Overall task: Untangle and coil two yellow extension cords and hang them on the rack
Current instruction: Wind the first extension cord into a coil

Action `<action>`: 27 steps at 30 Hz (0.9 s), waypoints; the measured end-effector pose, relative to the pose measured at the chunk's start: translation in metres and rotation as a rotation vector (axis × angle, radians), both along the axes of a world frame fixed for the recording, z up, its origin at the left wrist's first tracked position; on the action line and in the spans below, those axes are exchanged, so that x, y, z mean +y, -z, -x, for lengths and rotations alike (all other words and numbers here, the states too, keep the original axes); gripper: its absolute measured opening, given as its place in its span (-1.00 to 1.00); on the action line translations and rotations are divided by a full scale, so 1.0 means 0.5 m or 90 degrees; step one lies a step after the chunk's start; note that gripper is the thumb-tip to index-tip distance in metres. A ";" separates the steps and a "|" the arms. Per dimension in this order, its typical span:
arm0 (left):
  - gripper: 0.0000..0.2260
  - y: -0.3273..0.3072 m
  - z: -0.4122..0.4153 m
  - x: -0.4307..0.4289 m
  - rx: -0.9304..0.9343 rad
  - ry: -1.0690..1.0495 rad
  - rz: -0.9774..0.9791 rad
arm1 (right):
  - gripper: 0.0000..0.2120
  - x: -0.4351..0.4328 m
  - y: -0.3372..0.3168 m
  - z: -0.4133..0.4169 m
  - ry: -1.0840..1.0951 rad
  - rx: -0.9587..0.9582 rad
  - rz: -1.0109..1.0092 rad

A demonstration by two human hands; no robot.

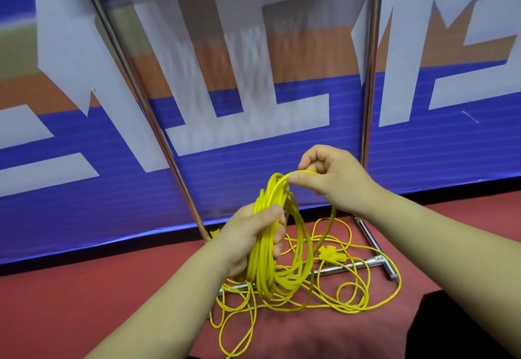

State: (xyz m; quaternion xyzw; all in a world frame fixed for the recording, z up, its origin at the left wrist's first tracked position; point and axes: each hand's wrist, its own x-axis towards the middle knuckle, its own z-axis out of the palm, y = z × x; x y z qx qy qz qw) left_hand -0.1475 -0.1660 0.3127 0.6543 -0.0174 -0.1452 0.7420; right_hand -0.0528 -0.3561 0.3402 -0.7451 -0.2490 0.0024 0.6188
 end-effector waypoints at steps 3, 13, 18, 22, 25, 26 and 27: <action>-0.64 -0.005 0.012 -0.013 -0.040 0.027 -0.088 | -0.72 -0.002 -0.001 -0.004 0.016 -0.001 -0.005; -0.71 -0.046 0.033 -0.025 -0.033 0.114 -0.042 | -0.78 -0.014 0.014 -0.044 -0.064 0.080 -0.015; -0.61 -0.076 0.044 -0.002 -0.038 0.129 0.078 | -0.59 -0.019 0.032 -0.055 -0.084 0.214 -0.020; -0.63 -0.098 0.044 0.026 -0.059 0.104 0.155 | -0.46 -0.027 0.046 -0.065 -0.105 0.365 -0.050; -0.63 -0.111 0.043 0.053 -0.080 0.073 0.202 | -0.51 -0.030 0.078 -0.071 -0.116 0.472 -0.113; -0.63 -0.115 0.043 0.062 -0.090 0.071 0.213 | -0.57 -0.029 0.090 -0.073 -0.121 0.493 -0.117; -0.63 -0.118 0.043 0.070 -0.099 0.072 0.226 | -0.63 -0.029 0.102 -0.074 -0.128 0.505 -0.109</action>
